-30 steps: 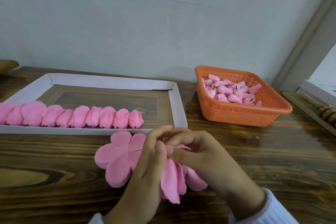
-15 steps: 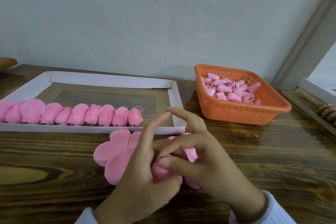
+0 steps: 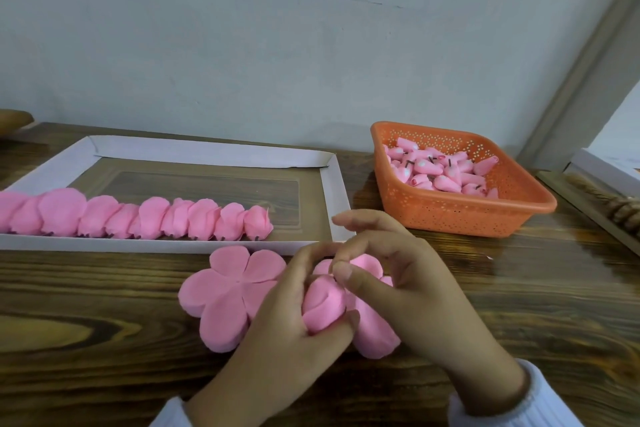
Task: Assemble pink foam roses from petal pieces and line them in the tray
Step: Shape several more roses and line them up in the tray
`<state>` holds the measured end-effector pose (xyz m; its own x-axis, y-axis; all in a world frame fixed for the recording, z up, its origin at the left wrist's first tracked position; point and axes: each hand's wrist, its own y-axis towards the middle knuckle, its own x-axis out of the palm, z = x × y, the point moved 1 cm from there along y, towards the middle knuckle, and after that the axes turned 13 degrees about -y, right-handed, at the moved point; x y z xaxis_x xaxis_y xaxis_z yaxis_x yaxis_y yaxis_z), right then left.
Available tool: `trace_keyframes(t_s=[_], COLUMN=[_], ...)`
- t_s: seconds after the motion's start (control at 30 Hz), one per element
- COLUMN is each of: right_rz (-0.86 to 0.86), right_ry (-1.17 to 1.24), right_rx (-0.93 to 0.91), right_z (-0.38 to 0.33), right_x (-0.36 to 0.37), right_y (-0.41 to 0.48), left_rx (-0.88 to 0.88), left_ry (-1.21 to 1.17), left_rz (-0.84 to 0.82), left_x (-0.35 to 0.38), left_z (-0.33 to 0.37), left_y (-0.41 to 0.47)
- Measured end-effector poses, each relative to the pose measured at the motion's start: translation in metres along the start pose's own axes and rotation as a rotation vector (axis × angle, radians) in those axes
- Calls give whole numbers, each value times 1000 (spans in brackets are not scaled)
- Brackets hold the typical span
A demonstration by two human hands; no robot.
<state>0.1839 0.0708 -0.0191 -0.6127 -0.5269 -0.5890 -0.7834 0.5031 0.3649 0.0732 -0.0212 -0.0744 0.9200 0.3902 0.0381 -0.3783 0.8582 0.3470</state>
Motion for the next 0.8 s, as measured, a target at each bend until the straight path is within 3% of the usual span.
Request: trace_keyframes(t_s=[0.1, 0.23, 0.33, 0.5, 0.57, 0.7, 0.8], right_rz=[23, -235, -255, -110, -132, -103, -116], right_ry=[-161, -213, -247, 79, 131, 225, 341], right_rx=[-81, -166, -166, 126, 216, 278, 288], right_z=[-1, -2, 0, 3, 0, -5, -8], right_x=[-6, -7, -2, 11, 26, 45, 47], right_y=[-1, -1, 0, -6, -10, -15, -15], left_rx=[-19, -32, -15, -31, -52, -41, -103], left_ry=[20, 18, 14, -182, -275, -339, -439], left_rz=[-8, -52, -42, 71, 160, 152, 312], left_x=[0, 3, 3, 2, 3, 7, 6], left_z=[-3, -7, -9, -10, -10, -2, 3], left_y=[-1, -1, -2, 3, 4, 2, 4])
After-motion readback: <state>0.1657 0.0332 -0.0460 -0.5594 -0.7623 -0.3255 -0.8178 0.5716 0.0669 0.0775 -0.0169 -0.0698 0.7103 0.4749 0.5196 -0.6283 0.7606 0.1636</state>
